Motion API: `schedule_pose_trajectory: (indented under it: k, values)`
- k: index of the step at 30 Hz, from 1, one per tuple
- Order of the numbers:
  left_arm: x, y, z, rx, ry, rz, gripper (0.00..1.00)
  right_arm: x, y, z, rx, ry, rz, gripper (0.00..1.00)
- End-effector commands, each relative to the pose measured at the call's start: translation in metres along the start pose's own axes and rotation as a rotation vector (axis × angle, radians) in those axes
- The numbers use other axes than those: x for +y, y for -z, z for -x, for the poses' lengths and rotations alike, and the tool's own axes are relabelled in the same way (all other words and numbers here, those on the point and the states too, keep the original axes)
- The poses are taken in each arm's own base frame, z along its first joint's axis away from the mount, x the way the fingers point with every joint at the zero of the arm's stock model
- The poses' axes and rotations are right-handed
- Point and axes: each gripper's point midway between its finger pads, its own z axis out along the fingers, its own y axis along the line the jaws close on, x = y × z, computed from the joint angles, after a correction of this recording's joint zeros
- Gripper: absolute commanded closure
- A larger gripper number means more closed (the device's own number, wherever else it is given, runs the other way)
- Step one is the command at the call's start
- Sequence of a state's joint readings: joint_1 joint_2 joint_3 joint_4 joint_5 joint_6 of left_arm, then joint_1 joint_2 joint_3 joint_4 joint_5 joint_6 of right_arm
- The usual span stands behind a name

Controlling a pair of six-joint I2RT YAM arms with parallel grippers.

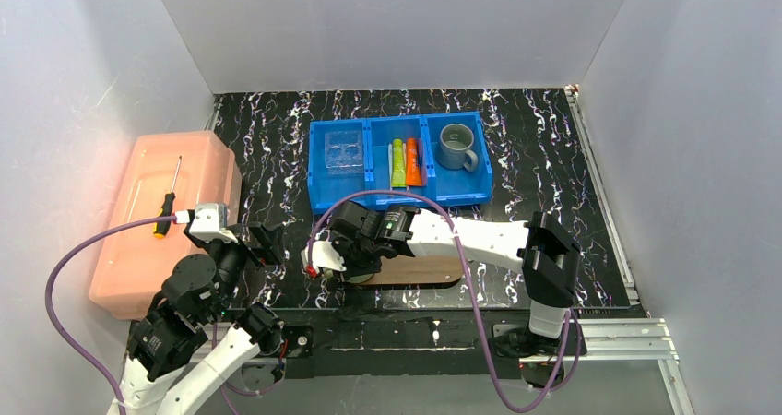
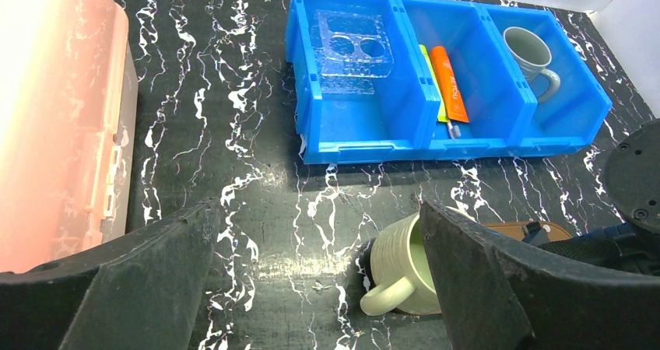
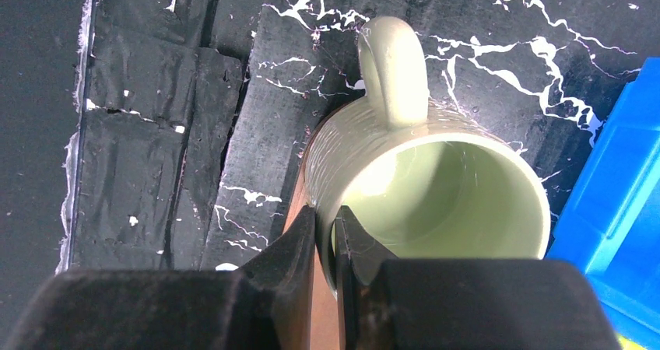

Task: Prepare toiletry sets of a toothbrush and toothpaste on the tray

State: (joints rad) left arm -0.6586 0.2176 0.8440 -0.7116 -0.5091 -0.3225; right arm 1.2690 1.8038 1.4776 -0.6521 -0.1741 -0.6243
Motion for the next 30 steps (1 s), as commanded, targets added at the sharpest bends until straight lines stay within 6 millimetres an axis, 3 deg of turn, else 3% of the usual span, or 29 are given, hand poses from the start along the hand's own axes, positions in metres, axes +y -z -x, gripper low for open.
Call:
schedule_pose_trajectory:
  k: [1,8,20,30]
  values:
    - [0.003,-0.002,-0.001,-0.002,0.001,0.019,0.01,-0.01,0.028,0.021,-0.072,0.016,-0.063,0.99]
    - [0.003,-0.001,-0.001,-0.004,0.002,0.019,0.01,-0.01,0.026,0.02,-0.075,0.007,-0.067,0.98]
    - [0.003,-0.002,-0.001,-0.002,0.0,0.018,0.0,-0.016,0.028,0.022,-0.089,0.003,-0.1,0.7]
    - [0.003,-0.002,-0.001,-0.001,-0.003,0.019,0.01,-0.027,0.044,0.03,-0.112,0.013,-0.169,0.56]
